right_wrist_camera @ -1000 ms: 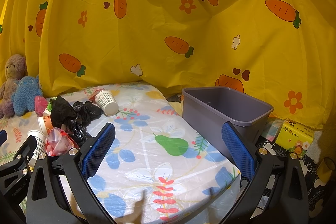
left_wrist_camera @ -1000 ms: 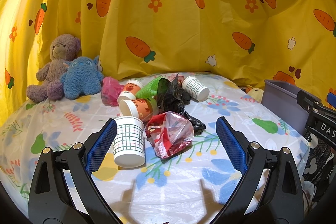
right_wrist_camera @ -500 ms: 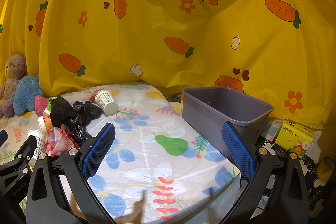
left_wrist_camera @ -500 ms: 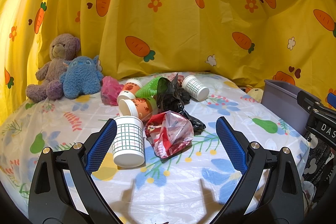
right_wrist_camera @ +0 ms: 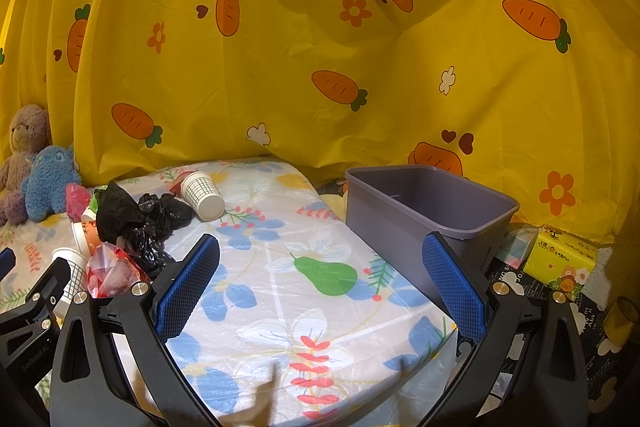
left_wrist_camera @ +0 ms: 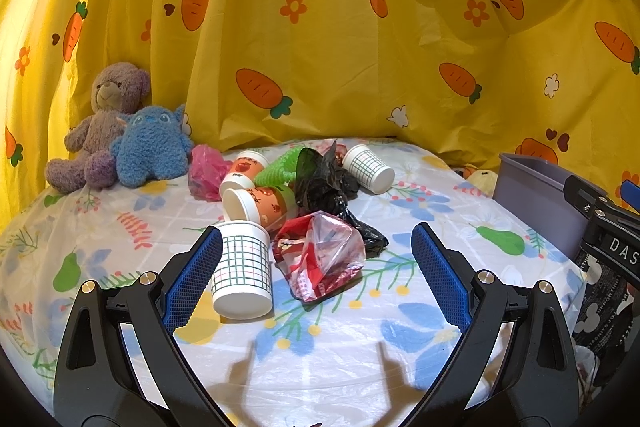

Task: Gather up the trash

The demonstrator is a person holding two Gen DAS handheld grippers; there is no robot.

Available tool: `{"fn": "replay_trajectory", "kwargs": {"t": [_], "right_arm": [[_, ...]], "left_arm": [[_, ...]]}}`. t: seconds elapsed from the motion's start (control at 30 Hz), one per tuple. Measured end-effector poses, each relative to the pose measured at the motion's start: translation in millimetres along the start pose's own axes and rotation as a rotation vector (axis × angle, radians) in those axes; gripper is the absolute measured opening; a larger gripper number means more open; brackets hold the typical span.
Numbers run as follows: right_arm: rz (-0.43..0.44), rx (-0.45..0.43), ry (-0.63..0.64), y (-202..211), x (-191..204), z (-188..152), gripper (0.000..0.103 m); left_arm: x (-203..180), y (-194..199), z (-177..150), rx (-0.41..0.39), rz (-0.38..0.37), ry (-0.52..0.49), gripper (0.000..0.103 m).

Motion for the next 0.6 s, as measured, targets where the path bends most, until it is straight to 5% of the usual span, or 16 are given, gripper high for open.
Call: {"fn": "replay_trajectory", "kwargs": {"t": [0.17, 0.6], "right_arm": [[-0.002, -0.001, -0.006, 2.4, -5.8, 1.3, 0.098], [0.062, 0.033, 0.023, -18.1, 13.0, -13.0, 0.098]], "left_arm": [[1.6, 1.0, -2.7, -0.002, -0.005, 0.003, 0.094], [76.8, -24.4, -19.8, 0.066, 0.090, 0.055, 0.094]]}}
Point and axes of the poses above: each gripper's, at about its wrist camera, not at the fingertips, and y roughly against the way its jaws point, x to its left, z to its top, the point moved 6 cm from there along -y, roughly the way its jaws point, and after that the axes turned 6 degrees about x, right-handed, at the moved point
